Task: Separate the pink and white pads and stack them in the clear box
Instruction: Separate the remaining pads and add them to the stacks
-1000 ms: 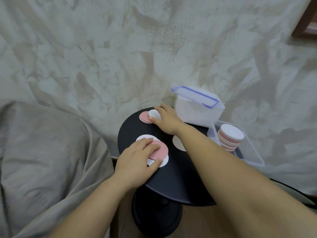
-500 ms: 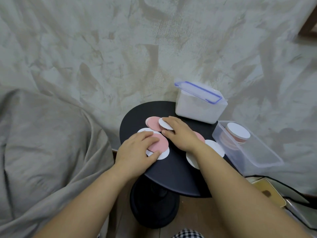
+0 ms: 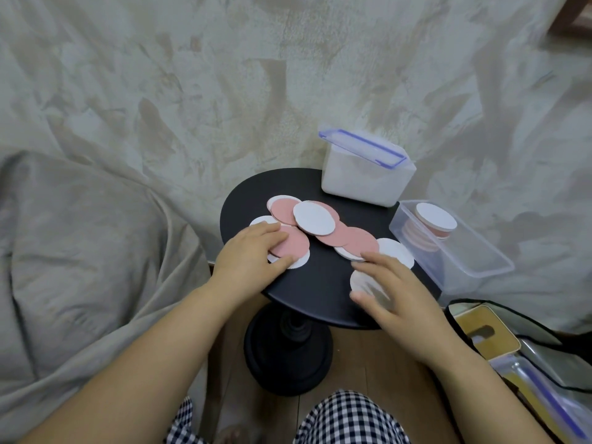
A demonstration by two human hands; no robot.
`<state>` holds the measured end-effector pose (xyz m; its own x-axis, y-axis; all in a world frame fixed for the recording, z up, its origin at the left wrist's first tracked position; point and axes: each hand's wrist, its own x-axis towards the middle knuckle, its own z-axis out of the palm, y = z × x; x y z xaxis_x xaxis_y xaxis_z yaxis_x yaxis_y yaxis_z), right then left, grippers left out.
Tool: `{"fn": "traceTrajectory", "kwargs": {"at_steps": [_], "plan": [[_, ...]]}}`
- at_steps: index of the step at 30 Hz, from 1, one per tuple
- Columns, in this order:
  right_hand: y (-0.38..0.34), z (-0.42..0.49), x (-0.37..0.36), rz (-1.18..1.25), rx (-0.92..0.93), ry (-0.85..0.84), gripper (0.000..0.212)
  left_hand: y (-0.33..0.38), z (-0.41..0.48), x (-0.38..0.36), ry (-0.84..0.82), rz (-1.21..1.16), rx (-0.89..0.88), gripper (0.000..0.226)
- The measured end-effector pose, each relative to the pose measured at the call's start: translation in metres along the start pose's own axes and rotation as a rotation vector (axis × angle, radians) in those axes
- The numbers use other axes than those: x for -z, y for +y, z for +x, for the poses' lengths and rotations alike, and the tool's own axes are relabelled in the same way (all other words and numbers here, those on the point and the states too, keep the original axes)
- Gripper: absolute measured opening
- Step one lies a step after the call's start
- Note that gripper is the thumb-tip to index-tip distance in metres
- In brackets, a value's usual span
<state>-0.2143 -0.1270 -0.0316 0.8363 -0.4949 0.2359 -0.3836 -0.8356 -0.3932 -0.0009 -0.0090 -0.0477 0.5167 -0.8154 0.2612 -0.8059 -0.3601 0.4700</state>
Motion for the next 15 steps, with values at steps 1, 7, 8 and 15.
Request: {"fn": "traceTrajectory", "kwargs": {"at_steps": [1,7,8,15], "plan": [[0.003,-0.009,-0.002,-0.011,-0.010,-0.023,0.058,0.001,0.000,0.000,-0.006,0.002,-0.006,0.045],[0.007,-0.012,-0.013,-0.073,0.040,-0.093,0.080,0.009,-0.005,0.001,-0.002,0.021,-0.076,0.054],[0.005,-0.009,-0.014,-0.094,0.056,-0.105,0.081,0.011,-0.007,0.001,0.020,0.025,-0.098,0.062],[0.000,-0.010,-0.020,-0.083,0.057,-0.037,0.084,0.014,-0.022,-0.003,0.218,0.024,-0.240,0.031]]}}
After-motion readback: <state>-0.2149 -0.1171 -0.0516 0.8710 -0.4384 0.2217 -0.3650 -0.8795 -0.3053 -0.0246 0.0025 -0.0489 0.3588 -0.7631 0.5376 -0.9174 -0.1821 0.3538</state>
